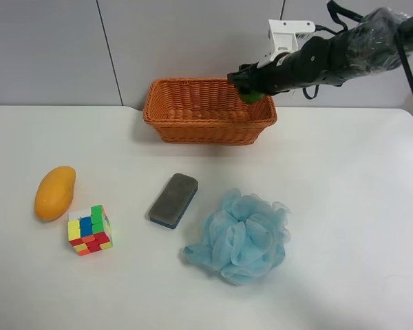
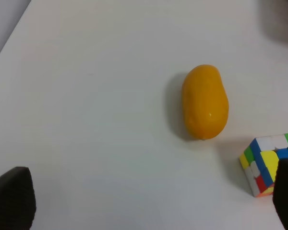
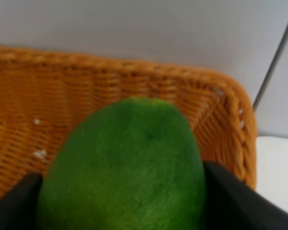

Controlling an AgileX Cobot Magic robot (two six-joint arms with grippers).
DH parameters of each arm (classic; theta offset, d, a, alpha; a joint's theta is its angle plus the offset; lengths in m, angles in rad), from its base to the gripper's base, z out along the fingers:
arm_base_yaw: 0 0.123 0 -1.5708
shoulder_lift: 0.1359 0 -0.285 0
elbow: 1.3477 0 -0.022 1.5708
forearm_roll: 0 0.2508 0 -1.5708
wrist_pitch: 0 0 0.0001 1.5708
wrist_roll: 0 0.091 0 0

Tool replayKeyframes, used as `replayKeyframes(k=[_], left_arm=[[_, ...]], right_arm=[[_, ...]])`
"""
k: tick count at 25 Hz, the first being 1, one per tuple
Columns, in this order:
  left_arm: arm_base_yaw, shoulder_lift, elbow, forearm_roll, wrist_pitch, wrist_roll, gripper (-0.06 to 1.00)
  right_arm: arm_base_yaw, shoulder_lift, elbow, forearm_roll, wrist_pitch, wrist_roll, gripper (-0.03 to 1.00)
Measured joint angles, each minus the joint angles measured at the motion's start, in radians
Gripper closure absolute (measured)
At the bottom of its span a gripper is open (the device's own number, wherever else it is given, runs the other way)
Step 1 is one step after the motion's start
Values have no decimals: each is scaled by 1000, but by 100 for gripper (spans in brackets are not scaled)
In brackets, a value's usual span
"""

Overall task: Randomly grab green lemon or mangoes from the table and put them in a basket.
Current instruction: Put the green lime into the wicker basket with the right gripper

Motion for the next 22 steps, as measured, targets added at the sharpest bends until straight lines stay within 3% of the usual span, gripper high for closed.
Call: replayKeyframes(k=[16,17,20,22], left_arm=[[0,0,0,0,0,0,-5],[0,0,0,0,0,0,-5],[0,0,0,0,0,0,-5],[0,0,0,0,0,0,-5]], right_arm=[[0,37,0,0,3,6,33],[0,37,0,0,3,7,30],[0,37,0,0,0,8,9],[0,37,-2,0,-1,8,5]])
